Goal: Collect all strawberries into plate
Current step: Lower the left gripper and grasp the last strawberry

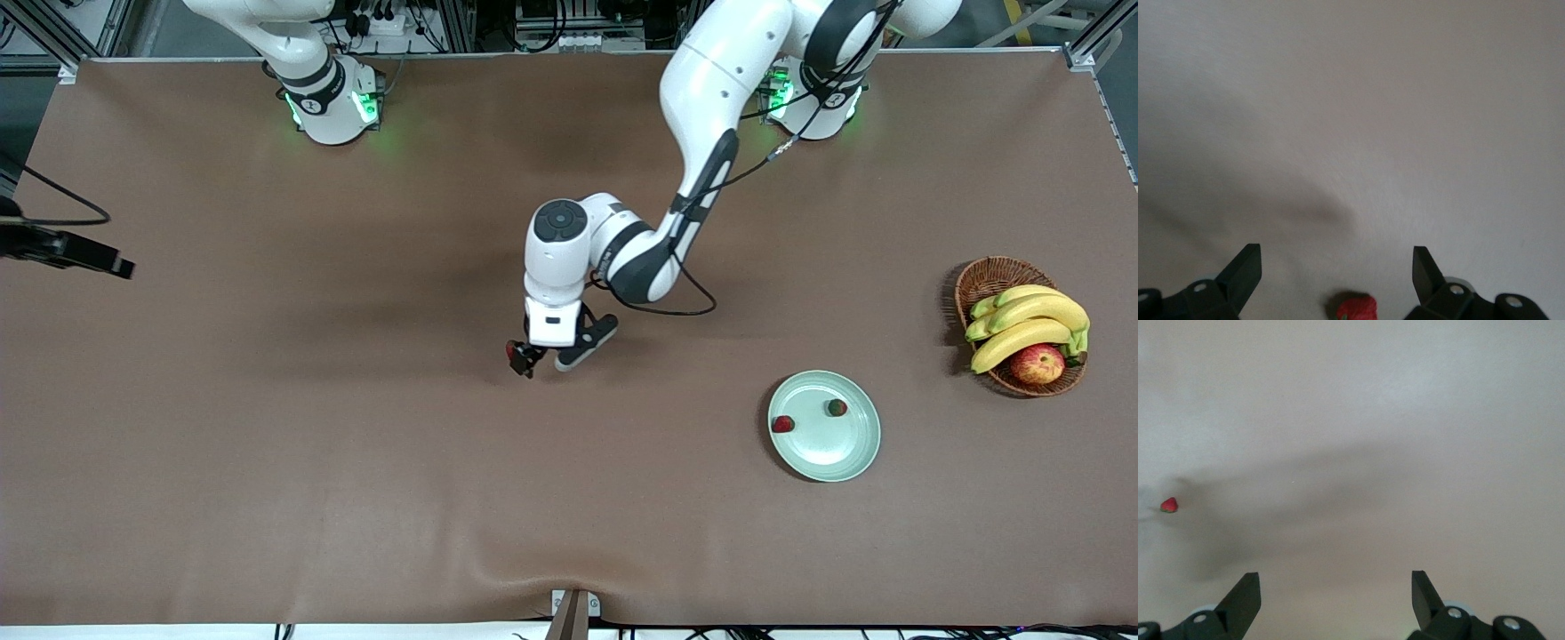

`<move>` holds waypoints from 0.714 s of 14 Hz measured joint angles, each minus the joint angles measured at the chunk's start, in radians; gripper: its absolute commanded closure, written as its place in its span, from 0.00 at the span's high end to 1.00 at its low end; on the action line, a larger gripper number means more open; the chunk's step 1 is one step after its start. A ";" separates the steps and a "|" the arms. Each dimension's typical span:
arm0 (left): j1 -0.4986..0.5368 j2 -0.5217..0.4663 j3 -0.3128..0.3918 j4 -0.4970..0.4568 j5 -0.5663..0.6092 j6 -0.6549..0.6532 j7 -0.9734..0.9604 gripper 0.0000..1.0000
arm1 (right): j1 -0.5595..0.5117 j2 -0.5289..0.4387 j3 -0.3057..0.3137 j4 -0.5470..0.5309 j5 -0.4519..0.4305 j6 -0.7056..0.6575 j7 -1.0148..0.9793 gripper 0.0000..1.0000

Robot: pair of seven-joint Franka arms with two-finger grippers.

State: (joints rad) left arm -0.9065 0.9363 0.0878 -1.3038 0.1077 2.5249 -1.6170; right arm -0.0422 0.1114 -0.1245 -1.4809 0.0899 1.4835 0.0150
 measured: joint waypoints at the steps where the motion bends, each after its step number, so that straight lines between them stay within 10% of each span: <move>1: -0.014 0.010 0.004 0.003 0.012 0.016 0.028 1.00 | -0.001 -0.012 -0.012 0.008 -0.010 -0.015 -0.023 1.00; 10: -0.067 0.054 0.035 0.021 0.059 0.119 0.262 1.00 | 0.038 -0.092 0.000 0.088 -0.082 -0.154 -0.045 1.00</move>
State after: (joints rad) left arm -0.9734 0.9906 0.1233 -1.2830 0.1668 2.6439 -1.3555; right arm -0.0040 0.0199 -0.1241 -1.3932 0.0080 1.3297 -0.0300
